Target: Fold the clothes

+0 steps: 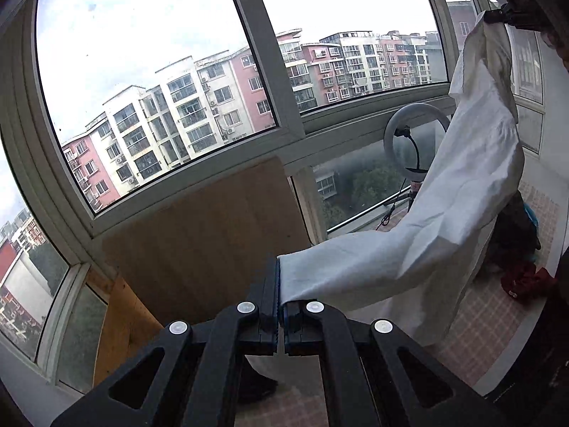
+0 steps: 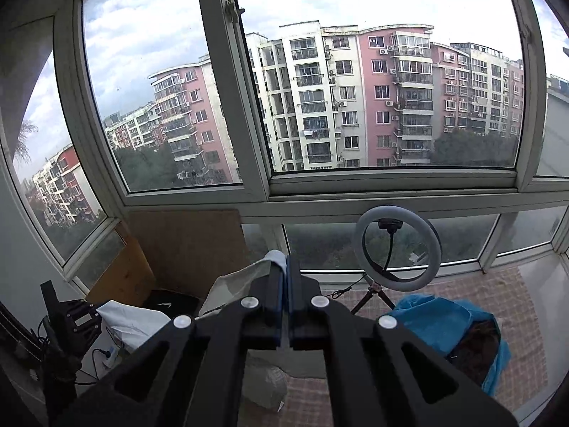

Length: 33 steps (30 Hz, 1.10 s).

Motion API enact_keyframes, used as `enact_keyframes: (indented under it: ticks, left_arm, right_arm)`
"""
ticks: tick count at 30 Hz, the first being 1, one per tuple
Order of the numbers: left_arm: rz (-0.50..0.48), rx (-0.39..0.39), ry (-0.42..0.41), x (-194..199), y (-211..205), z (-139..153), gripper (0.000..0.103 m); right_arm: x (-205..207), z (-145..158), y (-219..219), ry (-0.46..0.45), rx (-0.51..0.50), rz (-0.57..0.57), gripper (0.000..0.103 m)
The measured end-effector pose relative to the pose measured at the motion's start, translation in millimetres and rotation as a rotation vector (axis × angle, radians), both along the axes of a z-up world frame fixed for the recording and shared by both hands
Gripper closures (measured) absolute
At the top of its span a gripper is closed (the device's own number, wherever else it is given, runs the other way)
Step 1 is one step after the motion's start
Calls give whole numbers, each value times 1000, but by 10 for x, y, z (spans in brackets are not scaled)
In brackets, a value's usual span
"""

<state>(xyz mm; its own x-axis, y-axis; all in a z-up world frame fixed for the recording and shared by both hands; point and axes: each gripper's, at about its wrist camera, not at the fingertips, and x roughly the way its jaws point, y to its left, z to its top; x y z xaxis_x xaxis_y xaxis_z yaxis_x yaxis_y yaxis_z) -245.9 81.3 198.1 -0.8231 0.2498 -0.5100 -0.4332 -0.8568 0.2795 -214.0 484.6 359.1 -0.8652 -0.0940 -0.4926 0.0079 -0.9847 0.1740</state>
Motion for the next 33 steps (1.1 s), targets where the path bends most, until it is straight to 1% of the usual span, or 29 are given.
enact_keyframes:
  ticks: [5,8,11,15,17,19,21,24,26,28,31,33]
  left_arm:
    - [-18,-64,76,428,-118,315,102]
    - [-23,-104,99,639,-164,431,102]
    - [-27,-159,129,836,-161,489,102]
    - [-47,-212,147,983,-170,548,102]
    - [-44,-227,123,894,-194,522,101]
    - [-28,-240,75,686,-209,421,101]
    - [-19,-252,11,386,-222,238,101]
    - [-16,-278,-108,-179,-209,-278,101]
    - [-12,-310,-190,-545,-153,-730,101]
    - [-9,-339,-261,-868,-119,-1222,101]
    - [8,-391,-349,-1336,-54,-1960,102]
    - [22,-432,-391,-1575,-43,-2428,102]
  right_arm:
    - [561,425,-57,124,21,3,101]
    - [939,613,-128,198,28,14,101]
    - [1223,753,-236,243,47,25,101]
    - [1298,817,-366,242,94,21,101]
    - [1217,786,-407,218,114,23,101]
    - [988,684,-406,170,124,24,101]
    - [619,493,-381,106,124,19,101]
    - [-127,37,-302,-3,131,-3,101]
    - [-721,-396,-239,-93,148,-23,101]
    - [-1275,-856,-235,-168,200,-48,101]
    - [-2055,-1688,-257,-265,242,-66,101]
    - [-2471,-2239,-325,-321,269,-70,101]
